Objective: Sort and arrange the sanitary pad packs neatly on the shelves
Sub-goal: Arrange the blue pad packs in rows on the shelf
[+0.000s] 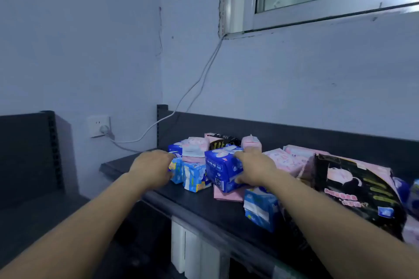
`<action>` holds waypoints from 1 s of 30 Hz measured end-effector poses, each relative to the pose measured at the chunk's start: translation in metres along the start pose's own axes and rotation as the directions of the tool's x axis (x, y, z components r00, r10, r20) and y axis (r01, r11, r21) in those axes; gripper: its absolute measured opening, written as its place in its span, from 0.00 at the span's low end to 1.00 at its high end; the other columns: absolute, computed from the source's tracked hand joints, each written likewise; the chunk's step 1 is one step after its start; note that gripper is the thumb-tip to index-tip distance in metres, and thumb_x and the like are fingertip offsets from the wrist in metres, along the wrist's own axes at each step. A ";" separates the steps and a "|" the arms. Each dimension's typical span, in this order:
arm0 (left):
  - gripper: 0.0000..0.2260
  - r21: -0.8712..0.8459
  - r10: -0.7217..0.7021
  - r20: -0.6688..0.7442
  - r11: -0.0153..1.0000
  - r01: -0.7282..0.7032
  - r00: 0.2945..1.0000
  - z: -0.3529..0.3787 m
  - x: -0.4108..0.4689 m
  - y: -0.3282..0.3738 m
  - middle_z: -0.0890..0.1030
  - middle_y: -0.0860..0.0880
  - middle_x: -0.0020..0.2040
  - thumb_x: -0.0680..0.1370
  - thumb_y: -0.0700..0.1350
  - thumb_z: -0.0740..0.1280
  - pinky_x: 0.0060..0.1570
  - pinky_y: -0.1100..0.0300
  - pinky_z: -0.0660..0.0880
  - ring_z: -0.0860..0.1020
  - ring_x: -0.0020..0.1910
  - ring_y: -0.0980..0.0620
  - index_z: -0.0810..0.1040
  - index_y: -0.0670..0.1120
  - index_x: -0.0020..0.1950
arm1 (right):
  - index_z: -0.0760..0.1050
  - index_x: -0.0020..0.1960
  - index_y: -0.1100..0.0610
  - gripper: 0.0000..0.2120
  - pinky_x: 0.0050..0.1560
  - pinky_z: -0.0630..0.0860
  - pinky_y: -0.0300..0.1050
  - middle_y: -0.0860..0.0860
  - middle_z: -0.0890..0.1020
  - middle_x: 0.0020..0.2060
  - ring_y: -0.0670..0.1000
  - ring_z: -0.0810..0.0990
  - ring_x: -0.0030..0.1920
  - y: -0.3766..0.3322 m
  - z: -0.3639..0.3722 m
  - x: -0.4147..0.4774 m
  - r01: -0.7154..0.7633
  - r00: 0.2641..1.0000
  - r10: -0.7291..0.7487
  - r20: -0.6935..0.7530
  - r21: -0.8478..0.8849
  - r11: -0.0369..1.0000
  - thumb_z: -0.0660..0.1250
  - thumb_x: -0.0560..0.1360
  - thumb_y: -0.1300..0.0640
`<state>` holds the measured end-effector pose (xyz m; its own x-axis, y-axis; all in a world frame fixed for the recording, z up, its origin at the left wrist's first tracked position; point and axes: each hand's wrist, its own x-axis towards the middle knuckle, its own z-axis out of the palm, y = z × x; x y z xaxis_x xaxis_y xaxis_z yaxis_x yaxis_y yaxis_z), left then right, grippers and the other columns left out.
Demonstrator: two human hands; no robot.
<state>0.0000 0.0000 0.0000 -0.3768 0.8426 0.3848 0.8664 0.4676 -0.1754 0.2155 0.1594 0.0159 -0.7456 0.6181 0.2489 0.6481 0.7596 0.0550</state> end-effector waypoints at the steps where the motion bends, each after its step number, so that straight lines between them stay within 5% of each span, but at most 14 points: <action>1: 0.16 0.007 0.007 0.011 1.000 -0.007 1.000 0.002 0.006 -0.002 0.77 0.51 0.60 0.75 0.53 0.64 0.53 0.56 0.73 0.76 0.59 0.49 0.74 0.52 0.61 | 0.67 0.69 0.53 0.32 0.58 0.72 0.49 0.53 0.71 0.65 0.55 0.70 0.65 -0.002 0.002 0.006 0.006 1.000 -0.006 0.010 -0.004 1.000 0.73 0.69 0.45; 6: 0.14 0.010 0.061 0.043 0.998 -0.061 0.997 0.025 0.043 -0.009 0.77 0.51 0.60 0.76 0.53 0.64 0.55 0.56 0.70 0.74 0.60 0.49 0.74 0.50 0.59 | 0.63 0.73 0.51 0.40 0.66 0.69 0.50 0.52 0.70 0.68 0.56 0.68 0.67 -0.004 0.020 0.042 0.024 0.997 -0.019 0.069 -0.074 0.997 0.74 0.67 0.40; 11: 0.14 -0.053 0.094 0.061 0.995 -0.090 0.994 0.046 0.075 -0.017 0.77 0.50 0.61 0.76 0.52 0.64 0.55 0.56 0.69 0.74 0.61 0.48 0.74 0.49 0.60 | 0.72 0.67 0.46 0.22 0.56 0.73 0.47 0.50 0.78 0.62 0.54 0.75 0.62 -0.006 0.023 0.070 -0.002 0.999 -0.002 -0.033 -0.123 0.992 0.67 0.75 0.42; 16: 0.24 -0.236 0.146 -0.028 0.960 -0.149 0.989 0.055 0.112 -0.015 0.73 0.52 0.68 0.75 0.57 0.67 0.60 0.55 0.70 0.71 0.66 0.50 0.69 0.50 0.69 | 0.78 0.62 0.43 0.13 0.55 0.70 0.44 0.42 0.79 0.49 0.52 0.75 0.59 0.004 0.011 0.084 -0.054 0.986 0.061 -0.158 0.048 0.997 0.61 0.79 0.46; 19: 0.46 -0.406 0.305 -0.063 0.862 -0.304 0.950 0.055 0.131 -0.003 0.63 0.55 0.76 0.66 0.64 0.74 0.68 0.55 0.65 0.64 0.73 0.53 0.57 0.52 0.78 | 0.81 0.54 0.44 0.11 0.54 0.72 0.45 0.44 0.83 0.51 0.53 0.78 0.55 0.009 0.008 0.093 -0.088 0.935 0.158 -0.316 0.225 0.970 0.61 0.79 0.47; 22: 0.58 -0.502 0.418 -0.099 0.763 -0.408 0.903 0.054 0.143 0.020 0.56 0.54 0.78 0.59 0.63 0.78 0.73 0.53 0.59 0.58 0.75 0.53 0.46 0.52 0.79 | 0.76 0.36 0.48 0.13 0.45 0.74 0.47 0.43 0.79 0.30 0.53 0.78 0.40 0.018 0.003 0.099 -0.084 0.879 0.285 -0.381 0.466 0.881 0.62 0.78 0.50; 26: 0.62 -0.732 0.402 -0.156 0.566 -0.379 0.902 0.051 0.153 0.041 0.57 0.56 0.75 0.56 0.56 0.82 0.71 0.61 0.58 0.58 0.74 0.56 0.45 0.52 0.79 | 0.76 0.36 0.53 0.13 0.47 0.74 0.49 0.47 0.80 0.30 0.53 0.80 0.39 0.032 0.000 0.095 -0.076 0.867 0.362 -0.343 0.627 0.775 0.63 0.78 0.52; 30: 0.52 -0.841 0.391 -0.146 0.435 -0.322 0.909 0.031 0.154 0.057 0.66 0.56 0.63 0.47 0.61 0.77 0.62 0.60 0.67 0.69 0.63 0.56 0.61 0.61 0.69 | 0.78 0.35 0.51 0.14 0.44 0.74 0.47 0.48 0.81 0.31 0.49 0.78 0.37 0.044 -0.003 0.084 -0.027 0.852 0.427 -0.303 0.789 0.613 0.64 0.78 0.52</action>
<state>-0.0191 0.1648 0.0210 0.0444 0.9096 0.4132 0.7737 -0.2929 0.5618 0.1820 0.2442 0.0417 -0.3122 0.7897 0.5282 0.2952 0.6091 -0.7361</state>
